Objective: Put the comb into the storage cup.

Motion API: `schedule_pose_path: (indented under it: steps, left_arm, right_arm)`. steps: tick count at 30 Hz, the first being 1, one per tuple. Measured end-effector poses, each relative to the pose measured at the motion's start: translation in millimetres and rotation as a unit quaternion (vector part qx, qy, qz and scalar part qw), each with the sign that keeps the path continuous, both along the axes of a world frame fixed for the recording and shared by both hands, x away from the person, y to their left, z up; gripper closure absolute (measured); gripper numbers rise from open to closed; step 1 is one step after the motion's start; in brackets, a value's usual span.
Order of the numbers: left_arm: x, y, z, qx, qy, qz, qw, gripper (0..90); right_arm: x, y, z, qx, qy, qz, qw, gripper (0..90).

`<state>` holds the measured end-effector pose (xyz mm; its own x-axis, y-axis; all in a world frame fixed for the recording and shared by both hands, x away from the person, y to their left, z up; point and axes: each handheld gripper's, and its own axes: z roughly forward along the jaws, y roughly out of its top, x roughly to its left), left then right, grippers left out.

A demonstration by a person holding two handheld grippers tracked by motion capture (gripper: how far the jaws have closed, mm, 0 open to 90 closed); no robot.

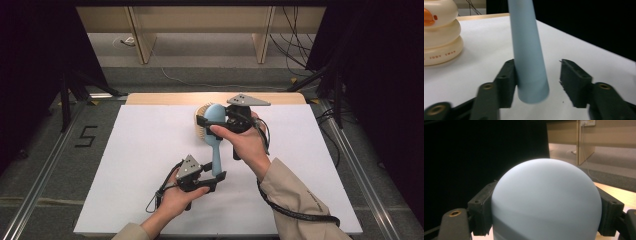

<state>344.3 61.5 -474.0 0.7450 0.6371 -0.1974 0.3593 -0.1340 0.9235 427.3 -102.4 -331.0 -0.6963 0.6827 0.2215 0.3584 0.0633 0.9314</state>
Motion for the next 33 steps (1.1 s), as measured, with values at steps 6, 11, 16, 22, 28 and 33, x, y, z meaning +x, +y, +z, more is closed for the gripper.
schedule_pose_path:
  steps: [6,11,16,22,28,33]
  left_arm:
    - [-3.4,5.4,4.8,0.042,-0.012,0.011,0.9990,14.2]
    - [-5.2,22.1,5.9,0.064,-0.014,0.022,0.9976,0.1]
    - [-5.7,45.7,7.5,0.064,-0.016,0.050,0.9965,0.0]
    - [-7.5,73.8,9.8,0.060,-0.019,0.077,0.9951,0.0]
    - [-9.1,92.8,10.1,0.051,-0.024,0.097,0.9937,0.0]
    - [-8.6,97.9,8.5,0.052,-0.023,0.099,0.9934,0.0]
  right_arm:
    - [2.2,-6.5,3.4,0.004,-0.018,-0.016,0.9997,20.9]
    - [4.4,-11.0,4.9,0.009,-0.025,-0.026,0.9993,20.8]
    - [7.9,-13.8,5.7,0.011,-0.030,-0.035,0.9989,20.9]
    - [11.9,-16.2,6.2,0.013,-0.038,-0.046,0.9982,20.8]
    - [16.3,-20.4,9.4,0.015,-0.048,-0.055,0.9972,20.8]
    - [19.7,-22.8,11.0,0.019,-0.051,-0.060,0.9967,20.8]
